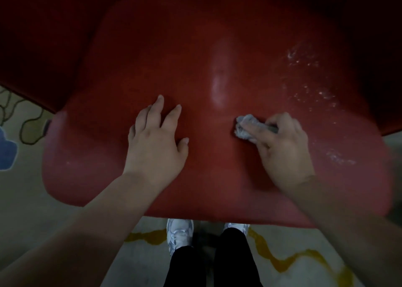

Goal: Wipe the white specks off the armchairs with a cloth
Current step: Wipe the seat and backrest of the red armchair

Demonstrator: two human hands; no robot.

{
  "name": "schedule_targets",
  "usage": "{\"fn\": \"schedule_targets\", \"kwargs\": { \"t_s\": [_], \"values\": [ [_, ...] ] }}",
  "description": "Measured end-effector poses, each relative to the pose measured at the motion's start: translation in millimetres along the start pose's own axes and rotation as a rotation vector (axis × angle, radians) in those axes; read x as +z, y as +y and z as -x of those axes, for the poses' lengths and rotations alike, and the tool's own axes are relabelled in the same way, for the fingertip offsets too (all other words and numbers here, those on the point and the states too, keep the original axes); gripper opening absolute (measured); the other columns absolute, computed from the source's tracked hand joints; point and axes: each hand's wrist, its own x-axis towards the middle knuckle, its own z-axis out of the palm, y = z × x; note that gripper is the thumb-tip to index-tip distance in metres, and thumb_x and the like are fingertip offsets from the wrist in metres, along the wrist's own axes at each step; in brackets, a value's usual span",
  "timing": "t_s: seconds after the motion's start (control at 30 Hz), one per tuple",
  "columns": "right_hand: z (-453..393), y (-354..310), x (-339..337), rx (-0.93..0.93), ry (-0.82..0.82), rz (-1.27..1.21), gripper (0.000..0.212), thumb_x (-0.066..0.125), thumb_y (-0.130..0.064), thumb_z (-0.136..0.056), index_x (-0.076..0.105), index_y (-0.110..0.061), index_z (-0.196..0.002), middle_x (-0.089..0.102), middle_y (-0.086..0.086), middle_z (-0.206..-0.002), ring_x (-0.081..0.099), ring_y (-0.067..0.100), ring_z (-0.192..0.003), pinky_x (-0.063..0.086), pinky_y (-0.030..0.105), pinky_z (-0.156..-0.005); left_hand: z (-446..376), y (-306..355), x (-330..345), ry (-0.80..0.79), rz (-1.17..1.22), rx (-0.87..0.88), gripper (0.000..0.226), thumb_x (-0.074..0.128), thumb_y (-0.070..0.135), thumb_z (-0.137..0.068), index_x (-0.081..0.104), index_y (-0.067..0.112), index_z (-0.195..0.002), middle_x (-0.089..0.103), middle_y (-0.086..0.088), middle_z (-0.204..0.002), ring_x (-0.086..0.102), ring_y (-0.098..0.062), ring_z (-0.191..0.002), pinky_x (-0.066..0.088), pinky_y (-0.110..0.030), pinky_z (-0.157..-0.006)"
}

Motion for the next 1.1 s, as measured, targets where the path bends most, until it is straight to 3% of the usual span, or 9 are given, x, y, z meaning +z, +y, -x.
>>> {"fn": "schedule_targets", "kwargs": {
  "t_s": [0.13, 0.23, 0.4, 0.53, 0.6, 0.77, 0.97, 1.1],
  "values": [
    [28.4, -14.5, 0.5, 0.137, 0.036, -0.062, 0.038, 0.073, -0.013, -0.081, 0.069, -0.034, -0.113, 0.053, 0.012, -0.096, 0.051, 0.032, -0.081, 0.046, 0.042, -0.069, -13.6, 29.1, 8.9, -0.016, -0.032, 0.070, 0.072, 0.058, 0.047, -0.087, 0.028, 0.030, -0.149, 0.011, -0.005, -0.160, 0.011, -0.027, -0.145, 0.023, -0.055, -0.113],
    [62.9, -18.1, -1.7, 0.110, 0.006, -0.100, 0.044, 0.075, -0.010, -0.077, 0.069, -0.036, -0.112, 0.053, 0.008, -0.095, 0.050, 0.028, -0.079, 0.045, 0.042, -0.067, -22.4, 46.2, 16.5, -0.047, -0.094, 0.087, 0.075, 0.056, 0.055, -0.085, 0.024, 0.033, -0.150, 0.007, -0.005, -0.161, 0.008, -0.030, -0.145, 0.018, -0.055, -0.115],
    [13.0, 13.7, -8.7, 0.081, 0.032, -0.044, 0.036, 0.070, -0.016, -0.083, 0.069, -0.034, -0.114, 0.053, 0.011, -0.095, 0.050, 0.032, -0.081, 0.044, 0.041, -0.068, -35.0, 60.5, 21.5, -0.042, -0.161, 0.083, 0.078, 0.057, 0.060, -0.082, 0.027, 0.034, -0.149, 0.010, -0.012, -0.159, 0.009, -0.035, -0.144, 0.017, -0.059, -0.112],
    [19.5, 47.9, -17.4, 0.287, 0.153, -0.051, 0.034, 0.068, -0.015, -0.085, 0.070, -0.032, -0.114, 0.054, 0.015, -0.097, 0.052, 0.036, -0.085, 0.047, 0.050, -0.073, -41.0, 67.8, 22.9, -0.027, -0.165, 0.088, 0.075, 0.059, 0.058, -0.081, 0.032, 0.034, -0.147, 0.012, -0.012, -0.158, 0.012, -0.034, -0.143, 0.019, -0.059, -0.111],
    [40.2, 45.1, -17.0, 0.364, 0.190, -0.089, 0.037, 0.066, -0.011, -0.085, 0.069, -0.034, -0.114, 0.053, 0.012, -0.095, 0.051, 0.033, -0.083, 0.047, 0.048, -0.072, -42.0, 72.3, 23.7, -0.028, -0.169, 0.101, 0.074, 0.059, 0.057, -0.081, 0.034, 0.033, -0.146, 0.013, -0.012, -0.158, 0.013, -0.034, -0.143, 0.020, -0.058, -0.111],
    [33.9, 25.8, -14.3, 0.121, 0.075, -0.124, 0.037, 0.072, -0.013, -0.082, 0.070, -0.032, -0.114, 0.054, 0.012, -0.094, 0.053, 0.031, -0.080, 0.045, 0.040, -0.067, -46.4, 84.1, 27.5, -0.036, -0.178, 0.121, 0.072, 0.055, 0.059, -0.082, 0.034, 0.034, -0.146, 0.012, -0.010, -0.158, 0.012, -0.035, -0.143, 0.019, -0.059, -0.113],
    [1.9, 78.2, -22.3, 0.384, 0.239, -0.081, 0.032, 0.064, -0.015, -0.087, 0.069, -0.028, -0.116, 0.053, 0.016, -0.095, 0.051, 0.035, -0.085, 0.047, 0.049, -0.074, -60.0, 92.1, 29.8, -0.007, -0.145, 0.198, 0.069, 0.057, 0.054, -0.084, 0.038, 0.030, -0.145, 0.017, -0.009, -0.158, 0.012, -0.031, -0.144, 0.014, -0.055, -0.114],
    [27.6, 51.7, -15.1, 0.278, 0.188, -0.160, 0.035, 0.063, -0.011, -0.086, 0.069, -0.029, -0.116, 0.053, 0.012, -0.096, 0.051, 0.029, -0.084, 0.047, 0.048, -0.072, -68.6, 97.8, 31.3, -0.006, -0.122, 0.230, 0.069, 0.057, 0.053, -0.084, 0.039, 0.028, -0.145, 0.021, -0.008, -0.157, 0.016, -0.030, -0.143, 0.018, -0.054, -0.116]
  ]
}}
